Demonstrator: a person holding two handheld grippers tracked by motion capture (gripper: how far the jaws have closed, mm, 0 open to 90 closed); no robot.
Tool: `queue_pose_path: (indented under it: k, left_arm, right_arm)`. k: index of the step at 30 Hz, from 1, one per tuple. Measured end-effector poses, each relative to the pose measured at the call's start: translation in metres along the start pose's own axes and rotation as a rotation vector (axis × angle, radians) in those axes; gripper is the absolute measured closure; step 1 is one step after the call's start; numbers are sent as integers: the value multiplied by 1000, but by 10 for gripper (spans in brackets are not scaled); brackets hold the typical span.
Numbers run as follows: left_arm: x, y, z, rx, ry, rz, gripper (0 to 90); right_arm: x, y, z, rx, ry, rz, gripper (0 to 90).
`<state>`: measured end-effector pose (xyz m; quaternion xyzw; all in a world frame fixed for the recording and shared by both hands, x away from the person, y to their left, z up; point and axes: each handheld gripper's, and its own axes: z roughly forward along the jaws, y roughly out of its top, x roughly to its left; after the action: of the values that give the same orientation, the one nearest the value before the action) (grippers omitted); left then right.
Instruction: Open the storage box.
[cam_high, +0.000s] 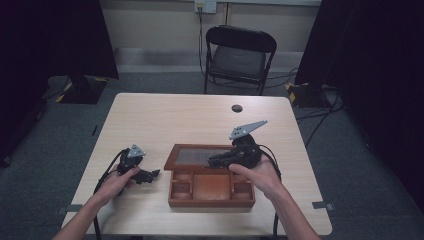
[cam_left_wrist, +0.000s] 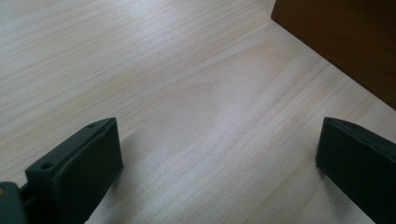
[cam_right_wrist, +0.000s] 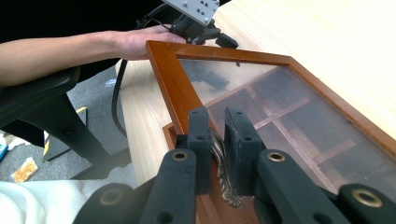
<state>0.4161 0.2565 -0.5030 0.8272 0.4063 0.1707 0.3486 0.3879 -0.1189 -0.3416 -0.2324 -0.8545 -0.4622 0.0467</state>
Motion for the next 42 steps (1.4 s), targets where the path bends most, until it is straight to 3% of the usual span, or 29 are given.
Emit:
queue_pose_path:
  k: [42]
  left_arm:
    - [1, 0, 0, 7, -3, 12, 0]
  right_arm:
    - [-12, 16, -8, -55, 6, 27, 818]
